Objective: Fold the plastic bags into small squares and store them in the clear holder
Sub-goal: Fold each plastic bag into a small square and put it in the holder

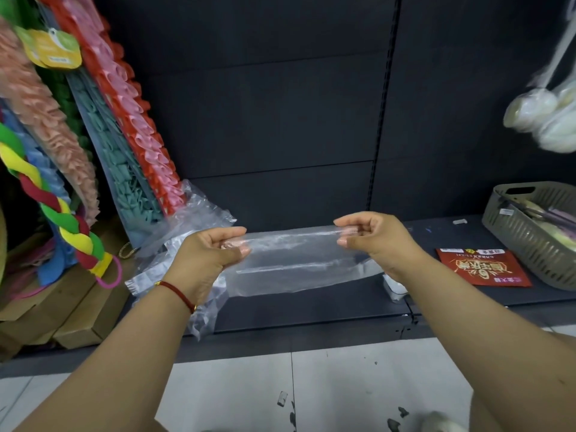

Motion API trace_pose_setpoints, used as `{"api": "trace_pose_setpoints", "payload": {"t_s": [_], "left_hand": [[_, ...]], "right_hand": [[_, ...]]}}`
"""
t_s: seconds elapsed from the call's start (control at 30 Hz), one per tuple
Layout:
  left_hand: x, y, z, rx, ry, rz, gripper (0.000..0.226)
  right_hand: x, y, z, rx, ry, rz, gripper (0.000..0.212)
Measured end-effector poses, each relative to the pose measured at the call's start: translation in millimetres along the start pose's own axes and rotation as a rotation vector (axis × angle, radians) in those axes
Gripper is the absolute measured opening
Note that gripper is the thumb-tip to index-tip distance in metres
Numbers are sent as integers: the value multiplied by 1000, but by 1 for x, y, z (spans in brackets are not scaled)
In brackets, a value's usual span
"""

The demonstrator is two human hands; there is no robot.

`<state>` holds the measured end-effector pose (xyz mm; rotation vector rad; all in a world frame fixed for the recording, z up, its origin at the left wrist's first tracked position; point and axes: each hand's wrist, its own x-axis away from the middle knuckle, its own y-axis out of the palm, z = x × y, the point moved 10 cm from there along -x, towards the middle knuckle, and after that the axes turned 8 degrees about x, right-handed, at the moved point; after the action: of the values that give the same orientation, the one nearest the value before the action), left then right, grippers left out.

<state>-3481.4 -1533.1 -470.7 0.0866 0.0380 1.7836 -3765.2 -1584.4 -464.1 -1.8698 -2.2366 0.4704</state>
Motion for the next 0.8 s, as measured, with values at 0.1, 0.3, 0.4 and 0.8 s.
{"api": "trace_pose_setpoints", "payload": {"t_s": [0.1, 0.3, 0.4, 0.8], "left_hand": [[-1, -5, 5, -134, 35, 8, 30], [1, -6, 18, -315, 154, 61, 7], [2, -3, 22, -266, 176, 75, 14], [33, 24, 47, -350, 567, 242, 18]], "right_hand": [[-1, -5, -4, 90, -22, 46, 25], [-1, -12, -11, 299, -37, 103, 8], [-1, -15, -15, 349, -70, 162, 12], [17, -12, -38, 378, -176, 286, 21]]}}
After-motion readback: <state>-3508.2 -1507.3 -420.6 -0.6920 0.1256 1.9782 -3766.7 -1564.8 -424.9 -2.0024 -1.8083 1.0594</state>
